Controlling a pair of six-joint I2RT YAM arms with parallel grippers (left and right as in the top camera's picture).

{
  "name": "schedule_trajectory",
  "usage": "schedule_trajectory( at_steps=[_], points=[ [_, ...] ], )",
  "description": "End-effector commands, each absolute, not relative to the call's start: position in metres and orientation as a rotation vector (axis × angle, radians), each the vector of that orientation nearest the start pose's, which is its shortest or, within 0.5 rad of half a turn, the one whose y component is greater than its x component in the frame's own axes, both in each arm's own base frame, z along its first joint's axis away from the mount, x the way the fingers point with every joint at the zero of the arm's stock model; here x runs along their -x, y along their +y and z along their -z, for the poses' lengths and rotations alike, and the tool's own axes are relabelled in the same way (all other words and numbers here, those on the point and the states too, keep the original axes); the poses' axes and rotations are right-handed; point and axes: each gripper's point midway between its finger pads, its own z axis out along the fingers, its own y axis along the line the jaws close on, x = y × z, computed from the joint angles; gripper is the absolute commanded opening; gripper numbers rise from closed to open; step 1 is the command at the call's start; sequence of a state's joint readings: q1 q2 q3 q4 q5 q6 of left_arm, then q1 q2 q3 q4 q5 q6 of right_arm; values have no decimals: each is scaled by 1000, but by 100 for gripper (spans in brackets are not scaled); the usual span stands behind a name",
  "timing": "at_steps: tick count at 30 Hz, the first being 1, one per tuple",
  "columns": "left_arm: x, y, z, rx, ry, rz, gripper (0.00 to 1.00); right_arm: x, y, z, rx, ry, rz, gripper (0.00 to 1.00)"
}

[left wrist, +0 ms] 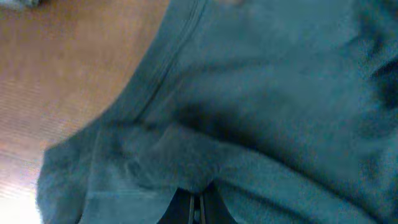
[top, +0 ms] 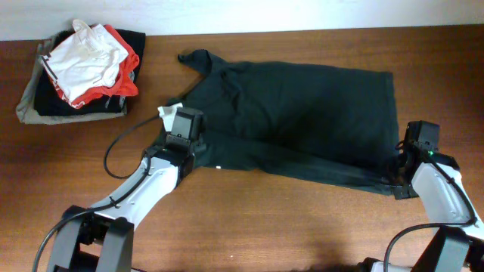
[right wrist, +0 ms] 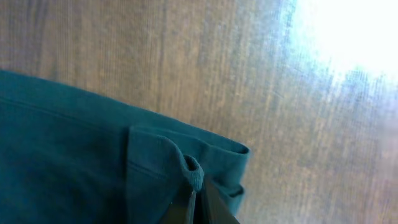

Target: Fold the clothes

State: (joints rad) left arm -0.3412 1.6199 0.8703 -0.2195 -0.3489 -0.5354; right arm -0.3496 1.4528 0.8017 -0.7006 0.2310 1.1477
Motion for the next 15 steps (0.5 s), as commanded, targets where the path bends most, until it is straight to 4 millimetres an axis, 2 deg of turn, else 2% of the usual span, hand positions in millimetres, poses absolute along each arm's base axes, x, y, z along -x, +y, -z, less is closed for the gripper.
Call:
schedule_trajectory(
  at_steps=[1, 4, 6, 9, 12, 15],
  points=[
    [-365, -65, -69, 354, 2485, -120, 1, -239, -136, -44, -1941, 2073, 255, 4],
    [-338, -55, -95, 351, 2509, -137, 1, -227, -132, -53, -1956, 2112, 280, 4],
    [-318, -48, -123, 354, 2486, -120, 1, -224, -130, -65, -1953, 2123, 285, 4],
    [-287, -48, -161, 343, 2443, -7, 1, -223, -130, -88, -1869, 2179, 284, 4],
    [-264, -48, -186, 330, 2399, 86, 1, -222, -130, -110, -1792, 2221, 284, 4],
    [-251, -43, -217, 335, 2289, 148, 1, -223, -130, -144, -1665, 2248, 268, 4]
  ],
)
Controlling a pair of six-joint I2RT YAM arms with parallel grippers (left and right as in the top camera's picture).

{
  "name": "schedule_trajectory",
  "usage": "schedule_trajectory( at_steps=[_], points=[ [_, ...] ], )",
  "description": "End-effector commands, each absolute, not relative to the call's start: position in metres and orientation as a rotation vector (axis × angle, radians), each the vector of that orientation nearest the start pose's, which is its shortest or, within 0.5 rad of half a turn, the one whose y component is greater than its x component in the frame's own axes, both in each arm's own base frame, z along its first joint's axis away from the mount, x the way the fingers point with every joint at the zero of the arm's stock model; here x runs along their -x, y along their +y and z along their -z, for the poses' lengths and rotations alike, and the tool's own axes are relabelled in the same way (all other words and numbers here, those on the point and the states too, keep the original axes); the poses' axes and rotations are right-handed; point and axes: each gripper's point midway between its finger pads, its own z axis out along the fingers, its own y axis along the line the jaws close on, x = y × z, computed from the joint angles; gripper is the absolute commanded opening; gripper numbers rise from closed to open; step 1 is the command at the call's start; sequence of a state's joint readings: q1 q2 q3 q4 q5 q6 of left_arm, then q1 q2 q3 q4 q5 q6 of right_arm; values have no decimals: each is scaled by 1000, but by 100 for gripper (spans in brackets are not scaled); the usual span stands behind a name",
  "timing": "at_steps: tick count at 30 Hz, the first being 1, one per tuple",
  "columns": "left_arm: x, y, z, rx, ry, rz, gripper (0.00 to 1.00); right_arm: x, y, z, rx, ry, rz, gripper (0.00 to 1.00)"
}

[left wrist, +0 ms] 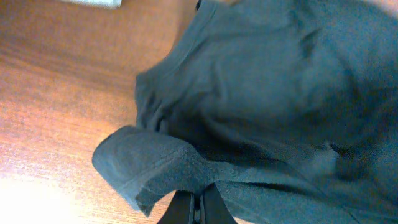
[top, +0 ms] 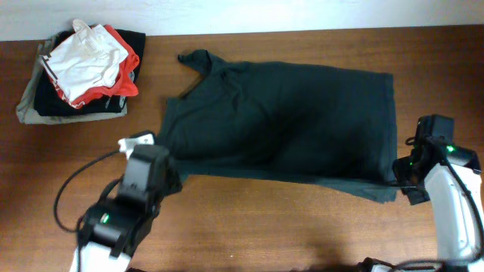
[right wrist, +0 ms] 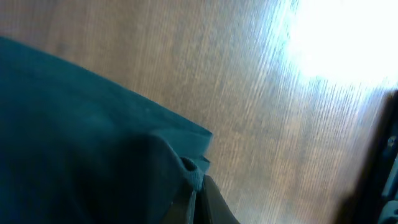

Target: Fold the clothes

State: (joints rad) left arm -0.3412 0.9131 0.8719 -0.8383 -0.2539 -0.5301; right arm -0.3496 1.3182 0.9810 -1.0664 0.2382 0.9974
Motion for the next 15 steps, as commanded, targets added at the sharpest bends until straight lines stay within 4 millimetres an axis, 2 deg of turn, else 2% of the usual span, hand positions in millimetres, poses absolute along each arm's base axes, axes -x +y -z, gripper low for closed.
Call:
schedule_trajectory(
  at_steps=[1, 3, 5, 7, 8, 9, 11, 13, 15],
  points=[
    [-249, -43, -232, 336, 2244, 172, 1, -224, -130, -154, -1625, 2254, 265, 4],
    [-247, -42, -259, 339, 2167, 208, 1, -225, -131, -182, -1524, 2261, 259, 4],
    [-247, -42, -297, 326, 2081, 243, 1, -226, -131, -215, -1424, 2242, 249, 4],
    [-249, -40, -340, 297, 1994, 251, 1, -227, -131, -256, -1331, 2190, 235, 4],
    [-249, -38, -359, 292, 1955, 246, 1, -226, -131, -282, -1287, 2145, 223, 4],
    [-249, -35, -386, 283, 1898, 241, 1, -225, -130, -313, -1234, 2094, 207, 4],
    [-248, -34, -432, 246, 1812, 235, 1, -220, -125, -356, -1149, 2038, 182, 4],
    [-246, -34, -464, 222, 1755, 237, 1, -212, -119, -391, -1074, 1993, 163, 4],
    [-245, -33, -487, 220, 1717, 247, 1, -204, -112, -417, -1010, 1963, 149, 4]
  ],
)
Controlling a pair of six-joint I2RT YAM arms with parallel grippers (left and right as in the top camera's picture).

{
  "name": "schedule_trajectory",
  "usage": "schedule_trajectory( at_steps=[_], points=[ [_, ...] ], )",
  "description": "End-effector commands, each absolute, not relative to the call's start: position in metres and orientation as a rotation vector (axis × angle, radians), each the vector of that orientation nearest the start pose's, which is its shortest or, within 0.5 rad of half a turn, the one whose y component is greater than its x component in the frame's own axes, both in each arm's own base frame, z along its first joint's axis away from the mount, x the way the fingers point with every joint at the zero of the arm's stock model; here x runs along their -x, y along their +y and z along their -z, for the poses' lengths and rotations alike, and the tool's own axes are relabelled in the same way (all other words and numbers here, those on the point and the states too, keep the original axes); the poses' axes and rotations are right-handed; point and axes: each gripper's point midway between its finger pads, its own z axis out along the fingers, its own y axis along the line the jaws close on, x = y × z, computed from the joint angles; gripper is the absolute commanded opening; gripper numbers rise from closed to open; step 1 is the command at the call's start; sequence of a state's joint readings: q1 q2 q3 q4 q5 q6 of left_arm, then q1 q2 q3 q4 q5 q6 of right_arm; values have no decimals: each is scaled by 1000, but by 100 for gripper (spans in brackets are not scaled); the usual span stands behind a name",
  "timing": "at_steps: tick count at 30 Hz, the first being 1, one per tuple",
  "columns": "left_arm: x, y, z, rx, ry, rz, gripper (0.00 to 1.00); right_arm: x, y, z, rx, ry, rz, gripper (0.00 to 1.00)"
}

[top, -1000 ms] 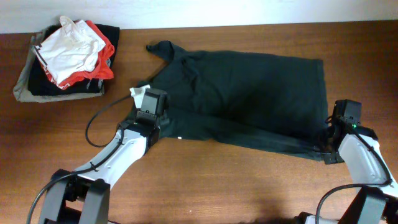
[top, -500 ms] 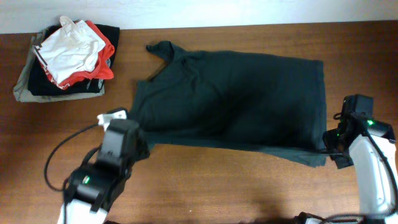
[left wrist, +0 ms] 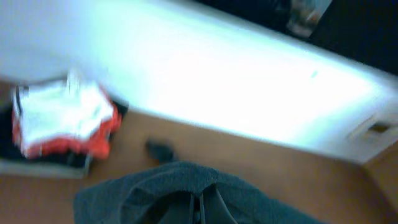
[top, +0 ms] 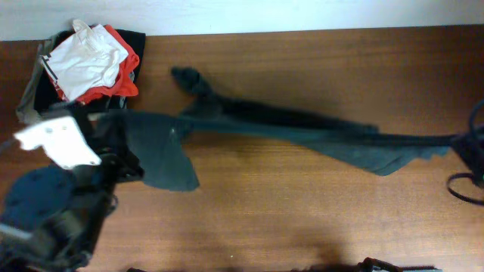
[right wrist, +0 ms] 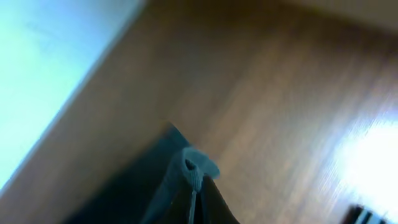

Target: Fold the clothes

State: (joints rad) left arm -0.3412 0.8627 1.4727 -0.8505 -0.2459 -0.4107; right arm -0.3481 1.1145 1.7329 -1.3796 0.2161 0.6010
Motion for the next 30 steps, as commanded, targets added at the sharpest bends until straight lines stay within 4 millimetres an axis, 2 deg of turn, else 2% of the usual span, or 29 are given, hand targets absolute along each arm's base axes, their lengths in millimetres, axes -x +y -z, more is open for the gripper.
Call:
schedule_trajectory(
  at_steps=[1, 6, 8, 10, 12, 15, 16, 18, 19, 22, 25, 27, 30],
  points=[
    [-243, -33, -494, 221, 1707, 251, 1, -200, -110, -426, -998, 1949, 147, 4],
    [-233, -31, -517, 164, 1713, 218, 1, -182, -104, -464, -902, 1895, 175, 4],
    [-231, -29, -520, 134, 1721, 182, 1, -179, -103, -472, -896, 1874, 172, 4],
    [-233, -19, -520, 179, 1717, 122, 1, -179, -103, -476, -894, 1862, 171, 4],
    [-238, 2, -519, 273, 1707, 3, 1, -182, -107, -477, -915, 1845, 176, 4],
    [-244, 50, -523, 513, 1630, -305, 1, -177, -131, -480, -1082, 1740, 270, 4],
    [-241, 73, -530, 657, 1547, -470, 1, -178, -138, -480, -1113, 1719, 304, 4],
    [-236, 91, -539, 804, 1445, -655, 1, -181, -142, -477, -1123, 1729, 326, 4],
    [-237, 94, -541, 824, 1429, -729, 1, -182, -144, -475, -1130, 1737, 337, 4],
    [-252, 91, -539, 809, 1450, -877, 1, -181, -150, -471, -1155, 1748, 389, 4],
    [-274, 83, -529, 765, 1492, -906, 1, -188, -146, -468, -1141, 1770, 349, 4],
    [-297, 71, -517, 674, 1560, -862, 1, -197, -140, -465, -1118, 1801, 292, 4],
    [-337, 39, -492, 453, 1710, -686, 1, -213, -131, -457, -1064, 1870, 219, 4]
  ],
)
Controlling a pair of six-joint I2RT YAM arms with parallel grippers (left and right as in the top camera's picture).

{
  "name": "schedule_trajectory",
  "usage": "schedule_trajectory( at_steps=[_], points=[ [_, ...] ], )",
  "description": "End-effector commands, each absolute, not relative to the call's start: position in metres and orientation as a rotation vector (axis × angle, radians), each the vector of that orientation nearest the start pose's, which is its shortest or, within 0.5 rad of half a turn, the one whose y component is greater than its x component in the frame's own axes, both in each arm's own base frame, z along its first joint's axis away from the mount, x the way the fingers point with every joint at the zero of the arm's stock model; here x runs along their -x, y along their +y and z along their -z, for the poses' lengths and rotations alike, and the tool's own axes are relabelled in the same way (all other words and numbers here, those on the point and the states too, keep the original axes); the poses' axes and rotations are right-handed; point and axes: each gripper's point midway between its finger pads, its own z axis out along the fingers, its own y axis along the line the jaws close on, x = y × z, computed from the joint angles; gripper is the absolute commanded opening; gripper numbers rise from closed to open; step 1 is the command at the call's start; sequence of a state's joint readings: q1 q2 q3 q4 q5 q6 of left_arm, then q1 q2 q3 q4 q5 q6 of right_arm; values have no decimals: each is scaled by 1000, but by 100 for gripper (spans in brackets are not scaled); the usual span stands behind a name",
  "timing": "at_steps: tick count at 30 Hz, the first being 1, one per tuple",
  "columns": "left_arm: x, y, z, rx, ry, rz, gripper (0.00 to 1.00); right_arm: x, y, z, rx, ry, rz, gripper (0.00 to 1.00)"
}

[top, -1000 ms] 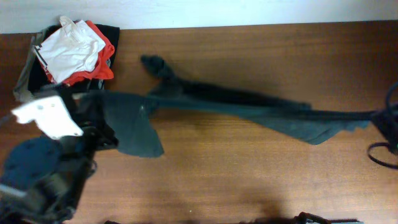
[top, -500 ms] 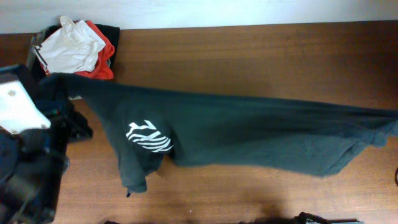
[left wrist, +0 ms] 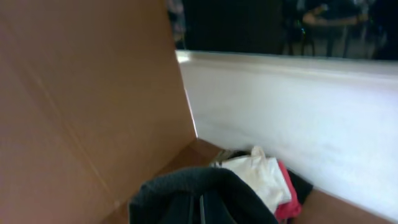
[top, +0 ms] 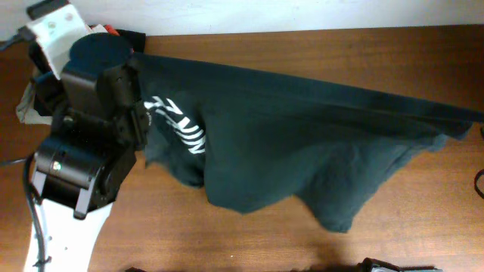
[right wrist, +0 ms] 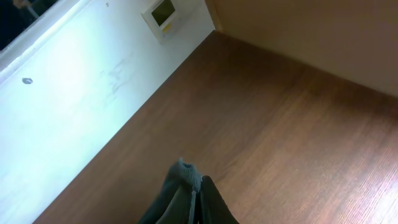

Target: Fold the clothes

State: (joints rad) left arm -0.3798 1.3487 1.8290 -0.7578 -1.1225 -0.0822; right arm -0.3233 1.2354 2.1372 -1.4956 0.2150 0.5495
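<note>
A dark green T-shirt (top: 302, 143) hangs in the air, stretched across the table between both grippers, with white lettering (top: 176, 122) showing near its left end. My left gripper (left wrist: 200, 210) is shut on a bunched corner of the shirt (left wrist: 186, 186); in the overhead view the left arm (top: 83, 143) looms large at the left. My right gripper (right wrist: 199, 202) is shut on the other corner (right wrist: 183, 171), high above the table. The shirt's right end (top: 465, 117) runs to the frame edge, and the right gripper itself is outside the overhead view.
A pile of clothes, white and red on top (left wrist: 264, 177), lies at the far left corner by the white wall (left wrist: 298, 106); overhead it is mostly hidden behind the left arm. The brown wooden table (top: 318, 45) reaches the wall behind the shirt.
The shirt was pulled into a thin band low over the table; now it is raised high and spread as a wide sheet. Both grippers are higher, the left one further back.
The shirt lay flat with both grippers shut on its near corners. Then its near edge had been drawn toward the front. Then it was off the table, stretched narrow between the arms. Now it hangs broad and high, still gripped at both corners.
</note>
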Motion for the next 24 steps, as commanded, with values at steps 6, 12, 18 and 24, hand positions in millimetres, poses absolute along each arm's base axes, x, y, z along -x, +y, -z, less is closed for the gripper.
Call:
schedule_trajectory(
  at_steps=[6, 12, 18, 24],
  points=[
    [-377, -50, -448, 41, 1930, -193, 1, -253, -118, -434, -970, 2029, 99, 4],
    [-361, -97, -415, -192, 2075, 72, 1, -271, -110, -418, -898, 2131, 37, 4],
    [-323, -88, -402, -133, 2198, 114, 1, -246, -98, -425, -861, 2136, 34, 4],
    [-276, -93, -433, -189, 2165, 259, 1, -216, -87, -432, -854, 2116, 34, 4]
  ],
)
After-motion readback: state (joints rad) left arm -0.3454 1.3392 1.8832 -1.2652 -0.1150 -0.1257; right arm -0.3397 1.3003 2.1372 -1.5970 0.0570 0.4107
